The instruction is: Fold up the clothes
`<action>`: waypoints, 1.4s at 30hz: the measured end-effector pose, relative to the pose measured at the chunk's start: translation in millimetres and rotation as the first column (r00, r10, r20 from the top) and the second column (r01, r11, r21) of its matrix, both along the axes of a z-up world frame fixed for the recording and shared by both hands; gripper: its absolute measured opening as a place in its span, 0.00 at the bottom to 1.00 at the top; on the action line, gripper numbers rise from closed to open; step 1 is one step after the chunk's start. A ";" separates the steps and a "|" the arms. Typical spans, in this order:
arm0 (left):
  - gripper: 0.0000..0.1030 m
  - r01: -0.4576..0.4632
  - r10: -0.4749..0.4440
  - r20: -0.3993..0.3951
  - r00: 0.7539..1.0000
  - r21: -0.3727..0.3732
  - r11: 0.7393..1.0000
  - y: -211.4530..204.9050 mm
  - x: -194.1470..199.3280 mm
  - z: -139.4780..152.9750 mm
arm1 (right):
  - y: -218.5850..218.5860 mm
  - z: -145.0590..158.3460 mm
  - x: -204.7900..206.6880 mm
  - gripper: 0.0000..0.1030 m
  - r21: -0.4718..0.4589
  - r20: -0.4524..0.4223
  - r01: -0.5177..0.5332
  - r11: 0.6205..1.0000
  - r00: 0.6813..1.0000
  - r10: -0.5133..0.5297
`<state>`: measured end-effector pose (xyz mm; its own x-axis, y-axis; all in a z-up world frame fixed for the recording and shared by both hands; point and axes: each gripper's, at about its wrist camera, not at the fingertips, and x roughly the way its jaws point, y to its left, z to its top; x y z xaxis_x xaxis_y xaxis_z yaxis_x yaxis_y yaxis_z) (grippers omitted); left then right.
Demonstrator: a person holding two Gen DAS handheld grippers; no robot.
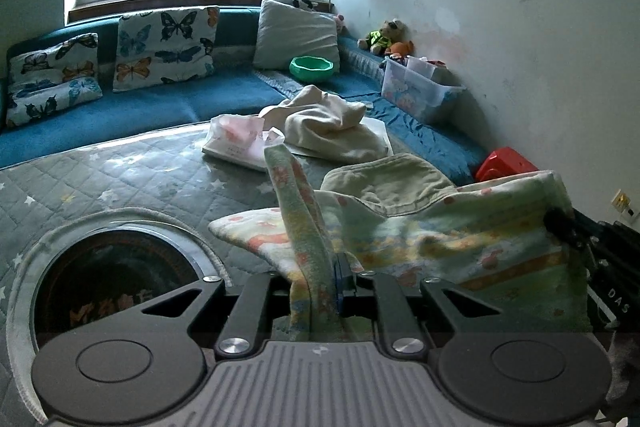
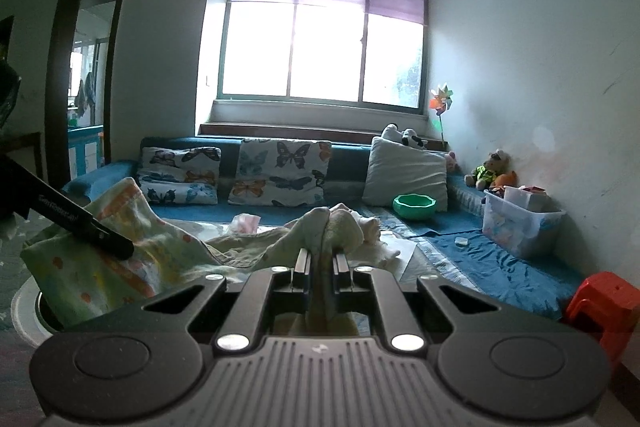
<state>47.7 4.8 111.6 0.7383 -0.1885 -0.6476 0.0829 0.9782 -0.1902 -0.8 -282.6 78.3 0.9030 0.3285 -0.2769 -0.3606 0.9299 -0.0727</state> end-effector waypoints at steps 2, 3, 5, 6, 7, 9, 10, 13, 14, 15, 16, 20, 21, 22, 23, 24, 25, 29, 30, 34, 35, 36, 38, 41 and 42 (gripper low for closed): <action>0.13 -0.001 0.001 -0.006 1.000 0.005 1.000 -1.0 4.4 -2.5 | 1.9 -0.7 1.1 0.09 -0.003 -0.004 0.003 1.000 1.000 -0.003; 0.13 -0.002 0.002 -0.010 1.000 0.006 1.000 -1.3 6.4 -4.0 | 2.9 -1.1 1.7 0.09 -0.005 -0.006 0.004 1.000 1.000 -0.004; 0.13 0.000 0.000 -0.015 1.000 0.007 1.000 -3.0 6.5 -5.5 | 3.7 -2.8 3.0 0.09 -0.006 -0.011 0.008 1.000 1.000 -0.008; 0.13 0.000 0.000 -0.018 1.000 0.008 1.000 -3.3 7.7 -6.2 | 4.1 -3.0 2.9 0.09 -0.007 -0.013 0.009 1.000 1.000 -0.009; 0.13 0.001 -0.001 -0.020 1.000 0.008 1.000 -3.7 9.0 -7.0 | 4.4 -2.9 2.7 0.09 -0.008 -0.014 0.010 1.000 1.000 -0.010; 0.13 0.002 -0.001 -0.023 1.000 0.010 1.000 -4.7 11.0 -8.4 | 5.3 -2.1 2.2 0.09 -0.010 -0.016 0.012 1.000 1.000 -0.012; 0.13 0.002 -0.002 -0.023 1.000 0.012 1.000 -6.2 10.0 -6.7 | 5.8 -2.3 2.1 0.09 -0.012 -0.017 0.013 1.000 1.000 -0.013; 0.13 0.003 -0.003 -0.025 1.000 0.017 1.000 -9.1 10.3 -7.3 | 7.0 -2.6 2.8 0.09 -0.015 -0.020 0.016 1.000 1.000 -0.016; 0.13 0.005 -0.004 -0.026 1.000 0.019 1.000 -10.1 10.2 -8.2 | 6.3 -2.6 4.2 0.09 -0.014 -0.022 0.017 1.000 1.000 -0.018; 0.13 0.006 -0.006 -0.027 1.000 0.021 1.000 -11.0 10.0 -8.8 | 6.3 -3.1 4.1 0.09 -0.012 -0.023 0.019 1.000 1.000 -0.019; 0.13 0.008 -0.007 -0.030 1.000 0.024 1.000 -12.1 10.2 -10.0 | 6.3 -3.5 4.2 0.09 -0.012 -0.025 0.019 1.000 0.999 -0.020; 0.13 0.009 -0.007 -0.038 0.999 0.030 1.000 -14.0 12.7 -12.6 | 7.5 -4.9 3.9 0.09 -0.013 -0.034 0.021 1.000 0.999 -0.022; 0.13 0.008 -0.007 -0.039 0.999 0.033 0.999 -15.0 14.8 -12.2 | 8.3 -5.3 3.6 0.09 -0.013 -0.036 0.021 1.000 0.999 -0.022; 0.13 0.007 -0.006 -0.039 0.999 0.036 0.999 -15.7 16.2 -12.2 | 9.0 -5.8 3.3 0.09 -0.012 -0.038 0.022 1.000 0.999 -0.022; 0.13 0.007 -0.005 -0.041 0.999 0.039 0.999 -15.9 17.3 -13.1 | 8.7 -5.9 4.0 0.09 -0.011 -0.042 0.022 1.000 0.999 -0.022; 0.13 0.007 -0.005 -0.044 0.999 0.041 0.999 -16.1 18.4 -14.2 | 7.8 -6.0 5.3 0.09 -0.011 -0.045 0.022 1.000 0.999 -0.022; 0.13 0.006 -0.004 -0.047 0.999 0.043 0.999 -16.2 19.6 -15.3 | 8.5 -6.7 5.8 0.09 -0.011 -0.049 0.022 1.000 0.999 -0.023; 0.13 0.004 -0.002 -0.059 0.998 0.050 0.999 -17.2 22.5 -23.5 | 10.1 -9.0 9.1 0.09 -0.007 -0.063 0.024 1.000 0.998 -0.025; 0.13 0.004 -0.001 -0.063 0.998 0.050 0.999 -16.9 23.4 -25.1 | 10.3 -9.5 10.0 0.09 -0.005 -0.066 0.024 1.000 0.997 -0.024; 0.13 0.003 0.001 -0.077 0.997 0.049 0.999 -16.0 27.4 -30.4 | 12.8 -12.0 12.9 0.09 -0.002 -0.080 0.025 1.000 0.997 -0.025; 0.13 0.004 0.000 -0.079 0.997 0.049 0.999 -16.0 28.3 -31.3 | 13.6 -12.5 13.8 0.09 -0.001 -0.083 0.025 1.000 0.996 -0.025; 0.13 0.004 0.000 -0.081 0.997 0.049 0.999 -16.1 29.2 -32.1 | 14.3 -13.0 14.8 0.09 -0.001 -0.087 0.025 1.000 0.996 -0.025; 0.13 0.004 0.000 -0.085 0.996 0.049 0.999 -16.2 27.7 -35.3 | 15.0 -14.3 17.1 0.09 0.000 -0.093 0.027 1.000 0.995 -0.027; 0.13 0.006 -0.001 -0.096 0.995 0.051 0.999 -17.4 30.5 -39.9 | 13.5 -17.7 18.8 0.09 0.002 -0.103 0.032 0.999 0.994 -0.031; 0.14 0.007 -0.002 -0.100 0.995 0.052 0.999 -17.7 31.4 -41.5 | 13.3 -18.9 19.8 0.09 0.002 -0.108 0.033 0.999 0.994 -0.033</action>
